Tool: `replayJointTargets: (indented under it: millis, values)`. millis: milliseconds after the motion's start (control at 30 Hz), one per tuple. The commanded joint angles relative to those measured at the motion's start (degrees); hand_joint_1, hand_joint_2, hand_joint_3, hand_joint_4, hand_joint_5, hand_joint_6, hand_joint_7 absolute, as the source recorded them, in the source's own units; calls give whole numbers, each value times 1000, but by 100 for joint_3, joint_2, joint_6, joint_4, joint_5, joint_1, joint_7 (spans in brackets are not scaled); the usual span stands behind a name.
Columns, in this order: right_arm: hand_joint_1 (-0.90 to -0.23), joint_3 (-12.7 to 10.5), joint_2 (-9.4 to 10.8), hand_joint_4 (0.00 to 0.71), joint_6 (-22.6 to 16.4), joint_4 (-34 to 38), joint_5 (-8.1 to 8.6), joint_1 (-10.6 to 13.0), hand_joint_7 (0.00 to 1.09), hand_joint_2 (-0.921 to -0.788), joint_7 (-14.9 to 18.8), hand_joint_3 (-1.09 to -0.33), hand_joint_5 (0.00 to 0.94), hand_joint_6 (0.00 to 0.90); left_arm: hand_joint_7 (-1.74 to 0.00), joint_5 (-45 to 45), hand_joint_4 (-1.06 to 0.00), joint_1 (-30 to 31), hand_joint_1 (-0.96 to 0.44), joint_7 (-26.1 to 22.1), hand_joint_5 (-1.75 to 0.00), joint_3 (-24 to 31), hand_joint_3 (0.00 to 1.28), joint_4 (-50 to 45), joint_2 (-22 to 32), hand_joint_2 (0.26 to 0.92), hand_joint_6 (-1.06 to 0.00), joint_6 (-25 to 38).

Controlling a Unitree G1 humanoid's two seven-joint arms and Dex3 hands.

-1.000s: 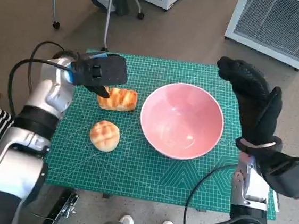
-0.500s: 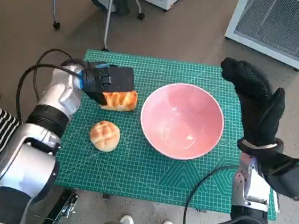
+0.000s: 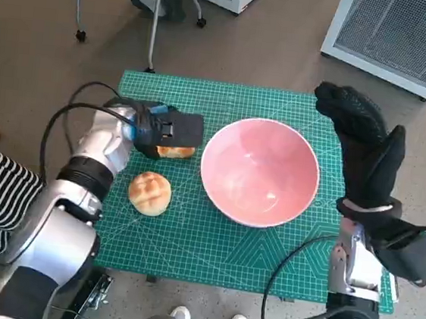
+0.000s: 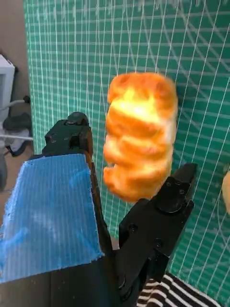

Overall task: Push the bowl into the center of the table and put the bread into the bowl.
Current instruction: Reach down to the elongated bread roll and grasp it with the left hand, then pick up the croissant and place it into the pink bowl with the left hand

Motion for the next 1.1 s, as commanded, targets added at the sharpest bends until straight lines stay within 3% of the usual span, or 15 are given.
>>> replayJointTargets:
  millis: [33, 267, 467, 633, 667, 700, 733, 800, 900, 1100]
  values:
    - [-723, 2, 8, 197, 86, -16, 2, 181, 375, -921, -43, -697, 1, 146, -35, -10, -180, 137, -154, 299, -39, 16, 1, 75, -116, 736, -317, -53]
    - [-723, -2, -11, 197, 92, -71, 7, 237, 376, -921, -33, -697, 1, 145, -72, 66, -387, 378, -81, 862, -102, -56, 11, 113, -217, 760, -442, -290]
    - [-723, 1, -23, 198, 108, -151, -13, 282, 377, -921, -49, -696, 2, 141, -113, 235, -663, 543, -65, 1239, -186, -232, 14, 173, -237, 787, -615, -476]
    - [-722, -8, -37, 198, 121, -177, -1, 297, 377, -921, -45, -696, 2, 140, -154, 364, -624, 606, -58, 1382, -578, -368, 5, 222, -248, 802, -711, -532]
    - [-721, -9, -39, 198, 121, -184, -1, 303, 377, -921, -46, -695, 2, 140, -195, 397, -600, 617, -55, 1407, -727, -398, 5, 230, -248, 806, -723, -545]
    - [-721, -10, -40, 198, 122, -190, -1, 307, 378, -921, -46, -695, 1, 140, -328, 418, -632, 624, 98, 1424, -904, -420, 25, 235, -248, 847, -704, -554]
    - [-721, -12, -42, 198, 123, -198, -1, 314, 378, -921, -48, -695, 1, 140, -386, 446, -643, 636, 152, 1451, -967, -452, 32, 239, -242, 862, -692, -576]
    - [-720, -15, -42, 198, 124, -204, -1, 322, 378, -921, -50, -695, 1, 140, -768, 486, -670, 652, 62, 1484, -1158, -498, 56, 246, -232, 896, -654, -602]
    - [-720, -18, -39, 198, 119, -193, 0, 324, 378, -921, -50, -695, 1, 140, -961, 534, -687, 672, 20, 1503, -1219, -541, 59, 264, -222, 911, -649, -619]
    - [-720, -5, -22, 198, 120, -206, -6, 339, 379, -921, -62, -695, 1, 139, -1102, 566, -697, 718, 1, 1541, -1183, -563, 56, 283, -205, 914, -656, -643]
